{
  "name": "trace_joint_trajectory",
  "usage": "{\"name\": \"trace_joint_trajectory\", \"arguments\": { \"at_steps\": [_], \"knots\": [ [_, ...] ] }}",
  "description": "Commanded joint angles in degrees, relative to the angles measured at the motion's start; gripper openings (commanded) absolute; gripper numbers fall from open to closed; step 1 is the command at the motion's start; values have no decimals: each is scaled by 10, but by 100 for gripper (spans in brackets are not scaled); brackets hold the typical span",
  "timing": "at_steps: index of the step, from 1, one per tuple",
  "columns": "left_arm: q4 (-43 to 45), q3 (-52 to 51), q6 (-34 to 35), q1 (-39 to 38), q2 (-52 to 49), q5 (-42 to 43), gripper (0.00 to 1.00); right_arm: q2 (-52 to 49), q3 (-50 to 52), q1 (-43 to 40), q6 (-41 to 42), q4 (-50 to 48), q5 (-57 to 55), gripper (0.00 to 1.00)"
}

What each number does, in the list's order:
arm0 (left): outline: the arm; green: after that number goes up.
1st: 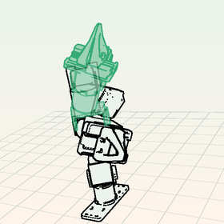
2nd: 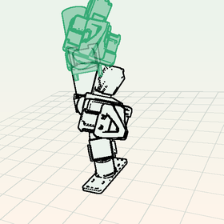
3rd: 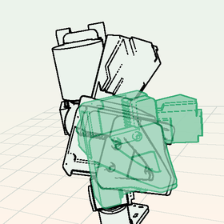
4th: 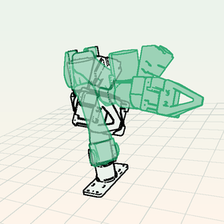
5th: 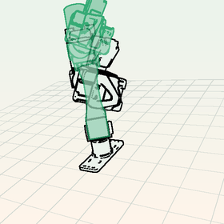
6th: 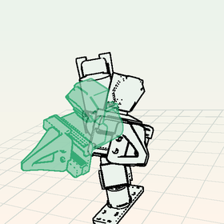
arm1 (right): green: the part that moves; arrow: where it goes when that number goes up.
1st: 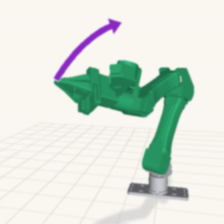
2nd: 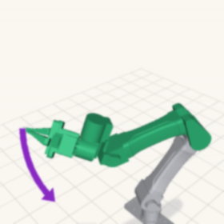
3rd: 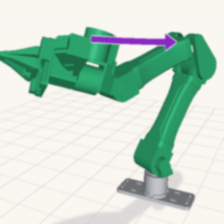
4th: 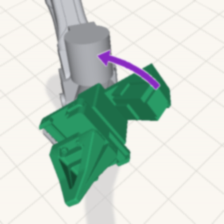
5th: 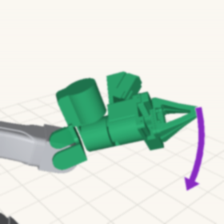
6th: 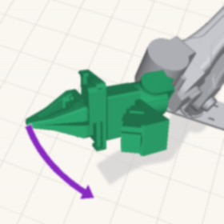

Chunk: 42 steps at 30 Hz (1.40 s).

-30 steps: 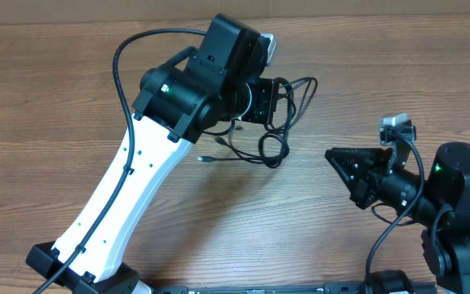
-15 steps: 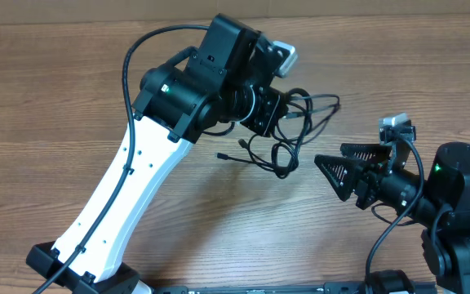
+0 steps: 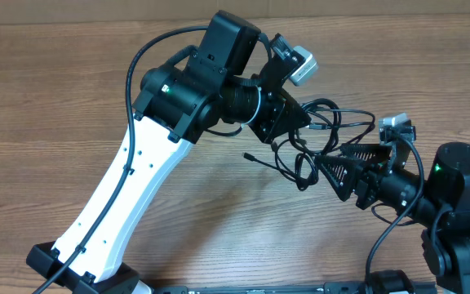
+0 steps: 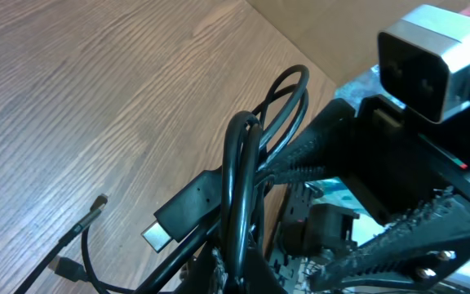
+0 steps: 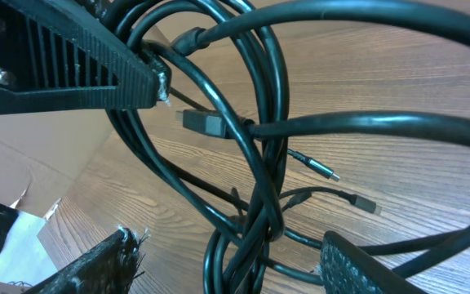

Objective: Untangle cables

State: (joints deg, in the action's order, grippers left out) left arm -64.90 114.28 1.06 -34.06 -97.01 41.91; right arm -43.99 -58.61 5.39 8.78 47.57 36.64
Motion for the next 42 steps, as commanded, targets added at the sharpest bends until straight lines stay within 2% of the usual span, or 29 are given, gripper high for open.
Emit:
{"name": "trace_joint_trajectory", "arguments": {
  "at_steps": [1, 6, 8, 10, 13, 19, 23, 26, 36, 39, 42],
  "knots": [
    [0, 10, -17, -5, 14, 31, 4, 5, -7, 1, -3, -3, 0, 70],
    [-11, 10, -28, -5, 14, 31, 4, 5, -7, 1, -3, -3, 0, 67],
    [-11, 10, -28, -5, 14, 32, 4, 5, -7, 1, -3, -3, 0, 57],
    [-11, 10, -28, -5, 13, 37, 4, 5, -7, 1, -3, -3, 0, 53],
    [-10, 10, -28, -6, 13, 64, 4, 5, -7, 1, -3, -5, 0, 53],
    [-8, 10, -28, -23, 13, 64, 4, 5, -7, 1, -3, -5, 0, 51],
    [-9, 10, -28, -33, 13, 59, 4, 5, -7, 1, -3, -5, 1, 32],
    [-9, 10, -27, -32, 13, 45, 4, 5, -7, 1, -3, -4, 1, 23],
    [-9, 10, 109, -30, 13, -122, 4, 5, -7, 1, -3, 6, 1, 14],
    [-9, 10, 139, -30, 13, -156, 4, 5, -7, 1, -3, 6, 1, 13],
    [-9, 10, 160, -30, 13, -172, 4, 5, -7, 1, -3, 8, 1, 8]
  ]
}}
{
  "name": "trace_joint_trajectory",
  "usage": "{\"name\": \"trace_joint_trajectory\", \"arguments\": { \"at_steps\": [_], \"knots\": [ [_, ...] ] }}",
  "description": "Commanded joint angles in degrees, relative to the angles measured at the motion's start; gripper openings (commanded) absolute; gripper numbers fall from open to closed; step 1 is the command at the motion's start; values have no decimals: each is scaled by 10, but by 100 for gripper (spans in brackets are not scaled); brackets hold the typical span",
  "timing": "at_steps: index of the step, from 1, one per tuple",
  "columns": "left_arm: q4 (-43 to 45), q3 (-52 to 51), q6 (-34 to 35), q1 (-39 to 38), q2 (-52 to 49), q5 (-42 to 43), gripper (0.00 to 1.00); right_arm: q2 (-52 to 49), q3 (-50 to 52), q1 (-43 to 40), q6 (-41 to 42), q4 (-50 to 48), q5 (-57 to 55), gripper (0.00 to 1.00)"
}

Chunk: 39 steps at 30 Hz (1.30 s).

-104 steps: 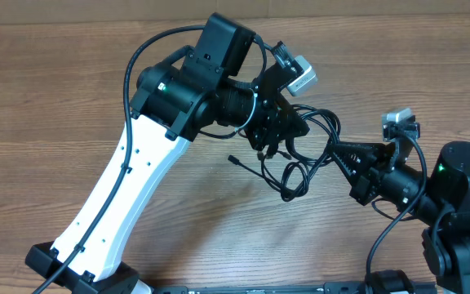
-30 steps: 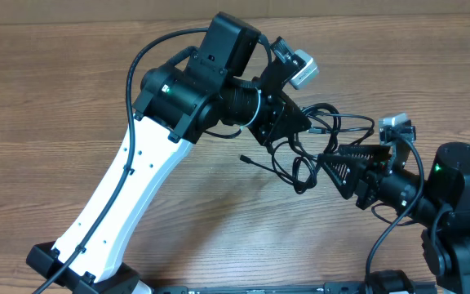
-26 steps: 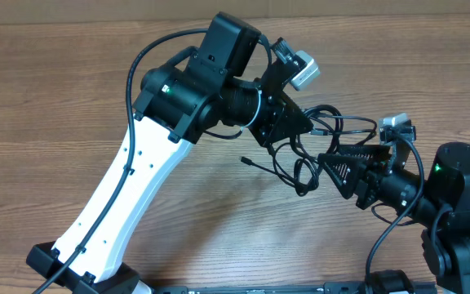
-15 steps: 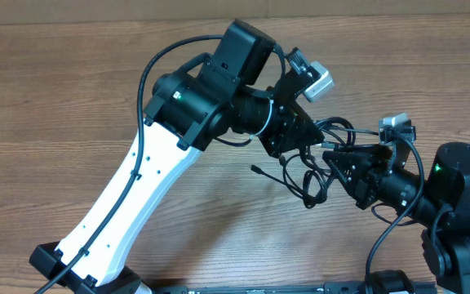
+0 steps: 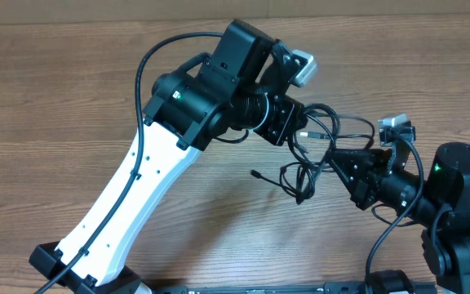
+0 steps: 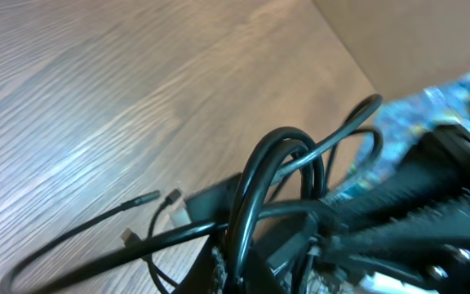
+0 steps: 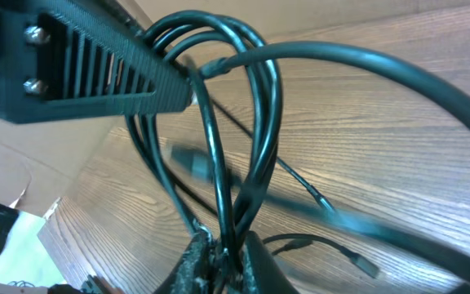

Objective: Untangle cables

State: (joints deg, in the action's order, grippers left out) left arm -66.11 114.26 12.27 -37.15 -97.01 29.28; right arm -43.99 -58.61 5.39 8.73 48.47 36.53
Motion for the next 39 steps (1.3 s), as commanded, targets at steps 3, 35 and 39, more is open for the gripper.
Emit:
{"name": "trace_joint_trajectory", "arguments": {
  "at_steps": [3, 35, 39],
  "knots": [
    [3, 10, 47, 0, 13, -46, 4, 5, -7, 1, -3, -2, 2, 4],
    [-27, 10, -205, -2, 13, 109, 4, 5, -7, 1, -3, -10, 0, 4],
    [-22, 10, -195, 1, 13, 106, 4, 5, -7, 1, -3, -10, 0, 4]
  ]
}}
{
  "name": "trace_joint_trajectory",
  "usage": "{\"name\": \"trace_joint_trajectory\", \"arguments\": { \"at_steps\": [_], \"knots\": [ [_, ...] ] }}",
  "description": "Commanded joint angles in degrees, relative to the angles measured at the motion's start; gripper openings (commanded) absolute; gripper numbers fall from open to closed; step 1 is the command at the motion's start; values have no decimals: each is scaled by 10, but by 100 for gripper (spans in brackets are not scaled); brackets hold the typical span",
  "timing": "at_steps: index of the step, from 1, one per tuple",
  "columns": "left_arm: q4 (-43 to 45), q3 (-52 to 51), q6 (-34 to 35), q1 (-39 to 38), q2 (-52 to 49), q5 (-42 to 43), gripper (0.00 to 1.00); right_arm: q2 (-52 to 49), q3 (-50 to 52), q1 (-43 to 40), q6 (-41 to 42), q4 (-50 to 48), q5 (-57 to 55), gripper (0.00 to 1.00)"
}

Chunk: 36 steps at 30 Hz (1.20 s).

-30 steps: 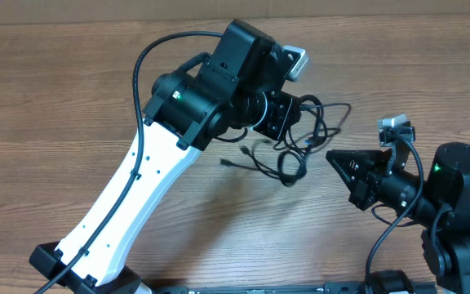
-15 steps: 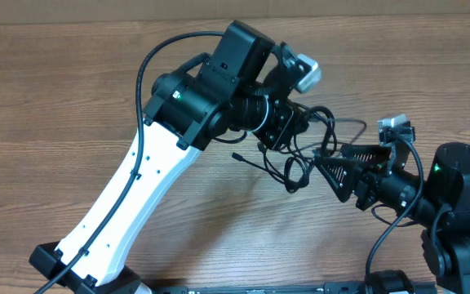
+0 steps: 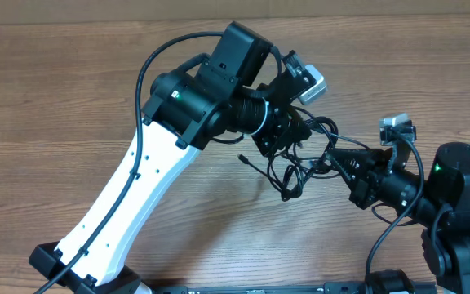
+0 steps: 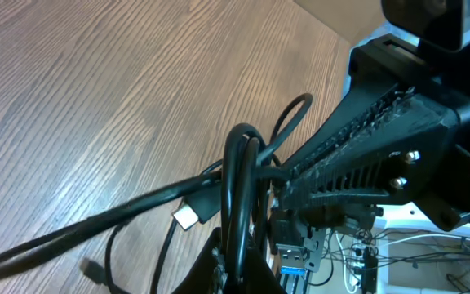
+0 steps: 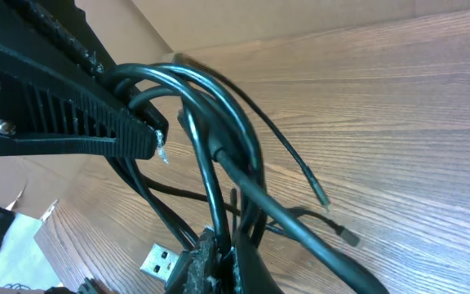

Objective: Untangle cables

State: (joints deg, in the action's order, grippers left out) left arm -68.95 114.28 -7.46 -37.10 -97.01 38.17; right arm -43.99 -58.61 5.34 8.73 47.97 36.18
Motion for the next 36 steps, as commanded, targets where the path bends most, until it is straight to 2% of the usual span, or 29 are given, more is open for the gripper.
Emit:
{"name": "trace_joint_trajectory", "arguments": {
  "at_steps": [1, 2, 4, 5, 6, 9, 15, 24, 27, 29, 32, 36],
  "knots": [
    [6, 10, 3, 2, 13, 13, 4, 5, -7, 2, -3, -5, 3, 4],
    [7, 10, 14, 4, 13, -2, 4, 5, -7, 2, -3, -4, 3, 4],
    [11, 10, 81, 4, 13, -70, 4, 5, -7, 2, -3, -1, 3, 4],
    [12, 10, 168, 4, 13, -156, 4, 5, -7, 2, -3, 2, 3, 4],
    [10, 10, 202, 4, 13, -189, 4, 5, -7, 2, -3, 2, 3, 4],
    [2, 10, 267, 4, 13, -248, 4, 5, -7, 2, -2, 4, 3, 4],
    [2, 10, 300, 4, 13, -272, 4, 5, -7, 2, -3, 9, 3, 4],
    [-7, 10, 289, 4, 13, -278, 4, 5, -7, 2, -3, 11, 3, 5],
    [-7, 10, 289, 4, 13, -279, 4, 5, -7, 2, -3, 15, 3, 29],
    [-8, 10, 285, 4, 13, -278, 4, 5, -7, 2, -3, 16, 3, 40],
    [-12, 10, 254, 3, 13, -276, 4, 5, -7, 2, -3, 15, 3, 67],
    [-18, 10, 186, -2, 13, -246, 4, 5, -7, 2, -3, 16, 3, 83]
  ]
}}
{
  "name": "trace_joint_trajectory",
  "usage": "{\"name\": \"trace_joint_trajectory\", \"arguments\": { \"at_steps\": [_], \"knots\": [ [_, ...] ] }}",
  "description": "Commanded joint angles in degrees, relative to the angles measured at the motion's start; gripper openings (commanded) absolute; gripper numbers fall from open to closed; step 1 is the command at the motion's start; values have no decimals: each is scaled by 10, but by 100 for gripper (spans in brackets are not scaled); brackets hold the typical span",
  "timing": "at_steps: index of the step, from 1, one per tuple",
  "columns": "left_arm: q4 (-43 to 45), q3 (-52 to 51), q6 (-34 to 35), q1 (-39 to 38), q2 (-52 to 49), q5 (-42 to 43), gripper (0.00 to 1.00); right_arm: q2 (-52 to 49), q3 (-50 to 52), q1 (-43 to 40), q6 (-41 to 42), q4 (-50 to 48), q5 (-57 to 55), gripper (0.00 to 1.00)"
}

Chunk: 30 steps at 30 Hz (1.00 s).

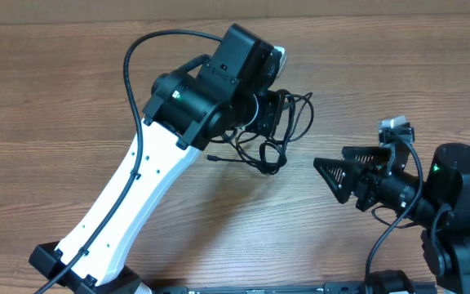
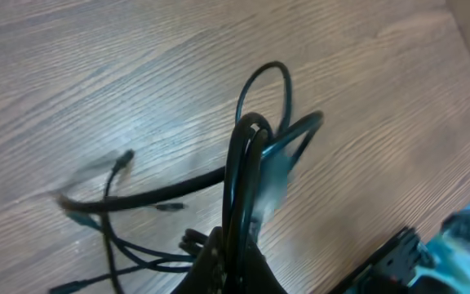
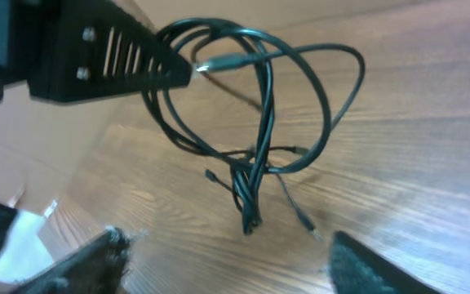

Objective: Untangle cables

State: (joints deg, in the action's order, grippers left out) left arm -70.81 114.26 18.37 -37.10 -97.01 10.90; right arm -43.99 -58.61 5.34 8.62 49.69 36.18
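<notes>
A tangle of thin black cables (image 1: 269, 137) hangs from my left gripper (image 1: 272, 113), which is shut on several strands (image 2: 243, 188) near the middle of the wooden table. Loops stick out to the right (image 1: 300, 114) and loose plug ends trail left and down (image 1: 215, 158). In the right wrist view the whole bundle (image 3: 255, 139) dangles from the left gripper's finger (image 3: 113, 61). My right gripper (image 1: 333, 173) stands open to the right of the bundle, holding nothing, its fingers (image 3: 96, 261) wide apart.
The wooden table (image 1: 55, 98) spreads all round. The left arm's white link (image 1: 129, 204) runs from the bottom left to the middle. The right arm's base (image 1: 463, 204) sits at the right edge. A cardboard edge (image 3: 47, 155) shows in the right wrist view.
My right gripper has let go of the cables and now stands open, apart from them. The left gripper has moved left and back with the whole bundle hanging from it.
First the left gripper held the bundle with my right gripper open around some strands. Then the right gripper was shut on strands, and both held the tangle between them. Now only the left gripper holds it, drawn away to the left.
</notes>
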Motion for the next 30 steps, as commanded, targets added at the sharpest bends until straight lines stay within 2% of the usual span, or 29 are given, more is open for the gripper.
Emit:
{"name": "trace_joint_trajectory", "arguments": {
  "at_steps": [1, 9, 14, 18, 20, 24, 25, 28, 30],
  "knots": [
    [2, 10, -100, -2, 13, 49, 4, 5, -7, 2, -2, -1, 3, 85],
    [-8, 10, -302, -2, 13, 228, 4, 5, -7, 2, -2, -3, 3, 91],
    [-7, 10, -306, -2, 13, 247, 4, 5, -7, 2, -2, -2, 3, 90],
    [-12, 10, -342, -2, 13, 278, 4, 5, -7, 2, -2, -3, 3, 86],
    [-14, 10, -353, -2, 13, 286, 4, 5, -7, 2, -2, -3, 3, 74],
    [-7, 10, -353, -1, 13, 285, 4, 5, -7, 2, -2, -3, 3, 12],
    [-5, 10, -351, 0, 13, 284, 4, 5, -7, 2, -2, -3, 3, 4],
    [0, 10, -335, 0, 13, 273, 4, 5, -7, 2, -2, -3, 3, 4],
    [5, 10, -285, 0, 13, 228, 4, 5, -7, 2, -2, -3, 3, 4]
  ]
}}
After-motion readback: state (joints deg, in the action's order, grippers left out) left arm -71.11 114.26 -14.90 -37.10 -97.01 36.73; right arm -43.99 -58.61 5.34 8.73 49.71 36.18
